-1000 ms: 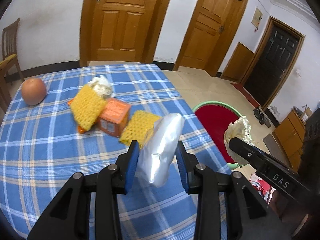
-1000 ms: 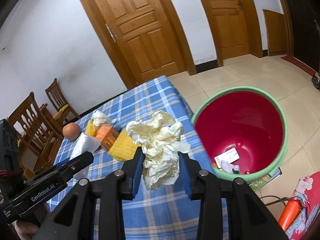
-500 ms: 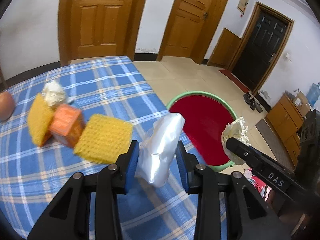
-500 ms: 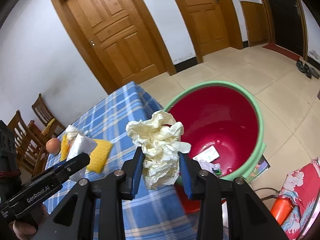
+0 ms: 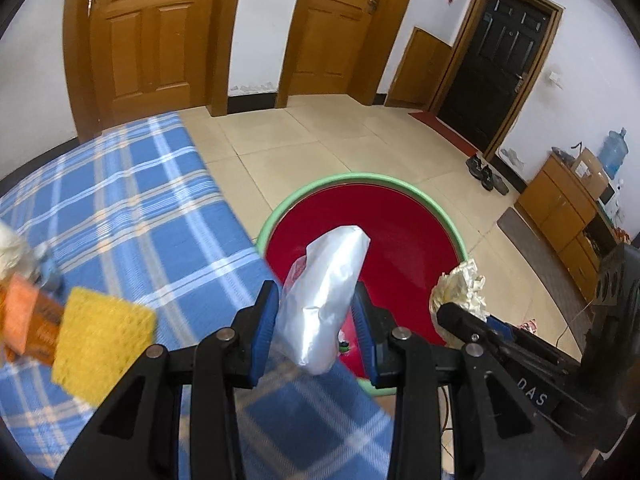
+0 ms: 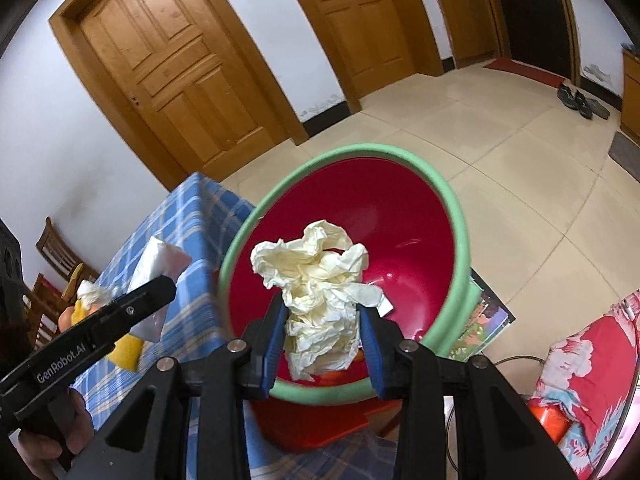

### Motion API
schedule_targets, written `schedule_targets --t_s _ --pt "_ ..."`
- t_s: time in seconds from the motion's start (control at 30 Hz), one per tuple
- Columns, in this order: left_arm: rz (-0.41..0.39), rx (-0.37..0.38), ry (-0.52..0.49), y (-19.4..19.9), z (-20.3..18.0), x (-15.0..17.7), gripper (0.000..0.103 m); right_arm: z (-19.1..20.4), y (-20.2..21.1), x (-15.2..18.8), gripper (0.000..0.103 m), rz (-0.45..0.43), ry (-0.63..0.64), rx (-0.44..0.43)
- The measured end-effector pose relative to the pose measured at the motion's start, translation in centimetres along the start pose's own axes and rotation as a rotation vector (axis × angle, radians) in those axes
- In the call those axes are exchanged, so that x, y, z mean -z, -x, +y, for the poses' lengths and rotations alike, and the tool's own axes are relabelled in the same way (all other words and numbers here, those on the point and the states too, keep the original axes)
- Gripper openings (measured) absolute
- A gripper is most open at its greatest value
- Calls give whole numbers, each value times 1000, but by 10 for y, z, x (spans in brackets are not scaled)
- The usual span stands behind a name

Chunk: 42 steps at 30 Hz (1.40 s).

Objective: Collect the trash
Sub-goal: 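Open both tools over the red bucket to drop the bag and paper, then move both open tools back over the table toward the yellow foam nets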

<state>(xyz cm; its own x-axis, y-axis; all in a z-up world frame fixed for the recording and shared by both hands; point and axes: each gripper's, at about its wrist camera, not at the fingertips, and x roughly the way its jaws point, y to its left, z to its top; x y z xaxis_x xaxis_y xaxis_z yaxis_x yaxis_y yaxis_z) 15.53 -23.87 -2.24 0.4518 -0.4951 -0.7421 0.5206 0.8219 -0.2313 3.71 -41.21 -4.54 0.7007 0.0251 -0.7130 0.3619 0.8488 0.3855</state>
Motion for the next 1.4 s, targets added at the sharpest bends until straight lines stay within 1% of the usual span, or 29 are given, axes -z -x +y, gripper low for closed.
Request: schedule_targets --t_s 0.27,0.33,0.4,0.43,0.63,1.07,1.23,1.4 --pt "20 11 -19 -23 -9 -12 37 -15 -13 -4 43 14 -43 19" --pt "22 11 -14 -26 -10 -12 41 -18 -14 -5 45 13 -52 24" --pt "20 12 -8 -26 -9 -13 47 -20 -15 -6 48 12 -62 30" --pt "20 11 -5 -27 -8 -13 48 -21 -16 -6 50 11 -64 32" --pt "19 1 7 -27 -5 -14 48 -22 -15 -7 51 5 -71 34" --pt "-3 -3 39 -6 7 -6 48 -16 -1 -8 51 -20 -67 20" --pt "-19 -24 58 8 18 -2 48 -8 4 -5 52 -22 -55 2" --pt "-43 -55 82 26 32 1 48 3 8 -2 55 -28 -34 -16"
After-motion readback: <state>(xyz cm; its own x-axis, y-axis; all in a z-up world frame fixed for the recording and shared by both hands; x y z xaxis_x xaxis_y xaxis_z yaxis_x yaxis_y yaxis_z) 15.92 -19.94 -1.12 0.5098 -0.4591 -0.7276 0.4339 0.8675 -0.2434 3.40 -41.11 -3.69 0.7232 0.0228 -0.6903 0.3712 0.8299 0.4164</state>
